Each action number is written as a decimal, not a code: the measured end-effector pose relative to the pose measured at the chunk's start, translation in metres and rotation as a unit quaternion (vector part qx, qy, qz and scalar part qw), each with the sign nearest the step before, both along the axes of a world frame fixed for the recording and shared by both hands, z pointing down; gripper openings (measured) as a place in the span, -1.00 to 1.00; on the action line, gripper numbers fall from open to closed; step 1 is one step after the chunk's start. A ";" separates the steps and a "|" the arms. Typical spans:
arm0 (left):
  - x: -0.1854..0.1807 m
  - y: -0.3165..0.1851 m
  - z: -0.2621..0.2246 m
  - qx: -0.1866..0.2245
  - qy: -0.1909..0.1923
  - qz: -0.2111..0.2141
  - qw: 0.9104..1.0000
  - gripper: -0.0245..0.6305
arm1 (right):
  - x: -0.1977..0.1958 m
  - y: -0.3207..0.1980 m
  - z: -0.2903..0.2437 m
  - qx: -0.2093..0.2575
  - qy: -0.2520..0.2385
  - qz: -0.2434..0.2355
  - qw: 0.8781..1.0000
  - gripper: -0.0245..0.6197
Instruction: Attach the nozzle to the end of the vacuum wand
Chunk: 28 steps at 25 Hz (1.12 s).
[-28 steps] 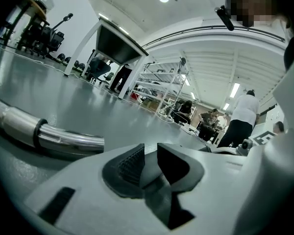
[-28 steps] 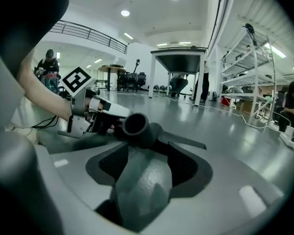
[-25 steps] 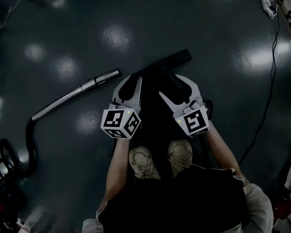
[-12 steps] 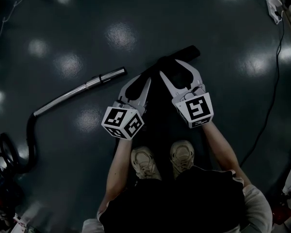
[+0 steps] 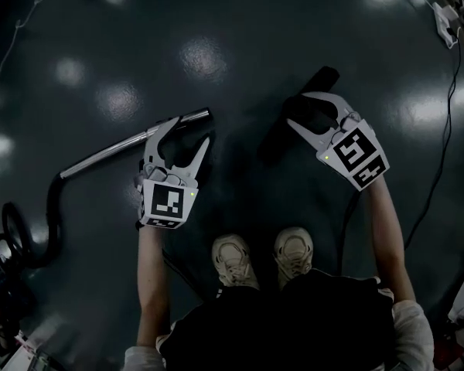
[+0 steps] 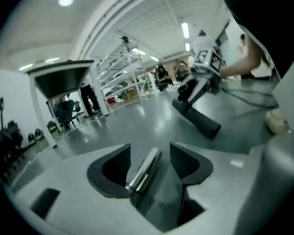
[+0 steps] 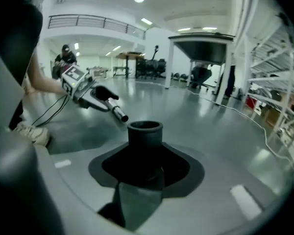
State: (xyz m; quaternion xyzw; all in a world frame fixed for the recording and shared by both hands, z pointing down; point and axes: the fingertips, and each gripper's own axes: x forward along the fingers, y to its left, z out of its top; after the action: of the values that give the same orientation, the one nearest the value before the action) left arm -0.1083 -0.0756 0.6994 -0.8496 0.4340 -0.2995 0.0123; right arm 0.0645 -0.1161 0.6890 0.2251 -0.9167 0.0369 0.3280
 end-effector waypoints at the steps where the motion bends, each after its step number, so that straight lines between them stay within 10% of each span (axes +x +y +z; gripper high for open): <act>1: -0.012 -0.001 0.011 -0.007 -0.047 0.014 0.999 -0.13 | -0.003 0.000 0.003 -0.008 0.025 -0.031 0.999 -0.33; 6: -0.054 -0.009 0.054 -0.037 -0.209 0.047 0.976 -0.22 | -0.021 -0.009 0.012 -0.030 0.077 -0.100 0.991 -0.33; 10: -0.061 -0.009 0.070 -0.041 -0.259 0.076 0.962 -0.30 | -0.047 -0.008 0.010 -0.026 0.090 -0.134 0.986 -0.33; 19: -0.056 -0.015 0.077 -0.117 -0.206 0.118 0.964 -0.29 | -0.088 0.008 0.017 -0.038 0.099 -0.193 0.976 -0.33; 28: -0.034 0.009 0.020 -0.106 -0.144 0.147 0.973 -0.29 | -0.051 0.004 0.016 -0.002 0.233 -0.223 0.947 -0.34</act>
State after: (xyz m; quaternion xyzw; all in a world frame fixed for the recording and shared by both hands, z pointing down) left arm -0.1425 -0.0661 0.7191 -0.8482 0.2639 -0.4583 0.0285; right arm 0.0135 -0.1118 0.7047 0.0167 -0.8413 -0.0886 0.5330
